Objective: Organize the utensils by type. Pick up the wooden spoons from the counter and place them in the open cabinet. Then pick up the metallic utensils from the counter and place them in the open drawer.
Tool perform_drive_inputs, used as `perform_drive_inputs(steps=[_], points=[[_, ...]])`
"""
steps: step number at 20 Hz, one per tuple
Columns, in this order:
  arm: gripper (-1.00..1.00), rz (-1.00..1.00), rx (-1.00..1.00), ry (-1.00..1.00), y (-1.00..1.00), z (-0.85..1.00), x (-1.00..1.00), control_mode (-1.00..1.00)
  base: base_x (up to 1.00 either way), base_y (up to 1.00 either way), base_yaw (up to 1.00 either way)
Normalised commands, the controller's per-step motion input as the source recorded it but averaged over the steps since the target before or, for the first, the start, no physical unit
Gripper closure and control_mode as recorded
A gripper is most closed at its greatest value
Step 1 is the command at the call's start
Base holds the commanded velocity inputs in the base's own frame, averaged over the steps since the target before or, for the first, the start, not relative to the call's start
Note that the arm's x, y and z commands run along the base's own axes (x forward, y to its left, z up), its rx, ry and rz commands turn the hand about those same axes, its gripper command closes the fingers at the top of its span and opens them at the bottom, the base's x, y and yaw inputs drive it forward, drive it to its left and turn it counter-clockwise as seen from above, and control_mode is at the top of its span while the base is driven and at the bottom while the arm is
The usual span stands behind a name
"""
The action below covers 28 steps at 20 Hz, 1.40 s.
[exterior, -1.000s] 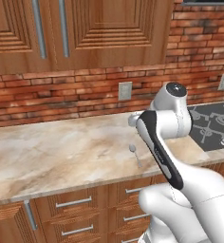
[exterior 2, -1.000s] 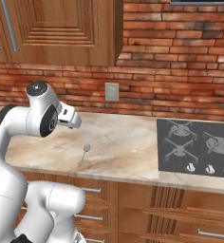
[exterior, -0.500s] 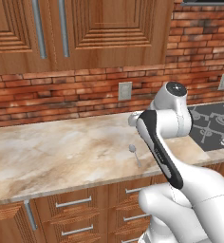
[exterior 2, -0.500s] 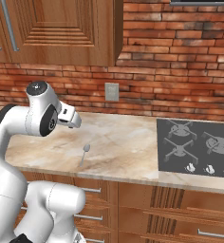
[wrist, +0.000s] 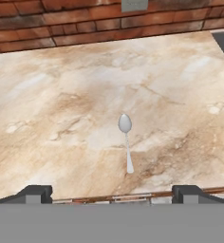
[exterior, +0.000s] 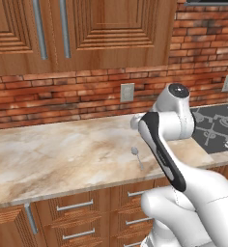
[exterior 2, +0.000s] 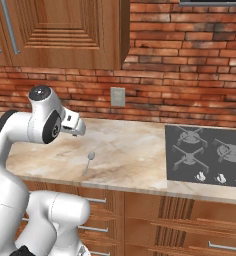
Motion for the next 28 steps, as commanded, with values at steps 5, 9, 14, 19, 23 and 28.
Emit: perform_drive_inputs(steps=[5,9,14,19,23,28], points=[[-1.00,0.00,0.00,0.20,0.00,-0.36,0.22,-1.00,0.00,0.00,0.00],[-1.00,0.00,0.00,0.22,0.00,-0.39,0.20,-1.00,0.00,0.00,0.00],[-1.00,0.00,0.00,0.16,0.00,-0.33,0.26,-1.00,0.00,0.00,0.00],[-1.00,0.00,0.00,0.13,-0.02,-0.35,0.22,-1.00,0.00,0.00,0.00],[-1.00,0.00,0.00,0.07,-0.08,-0.39,0.09,-1.00,0.00,0.00,0.00],[-1.00,0.00,0.00,-0.02,-0.02,-0.38,0.12,-1.00,0.00,0.00,0.00]])
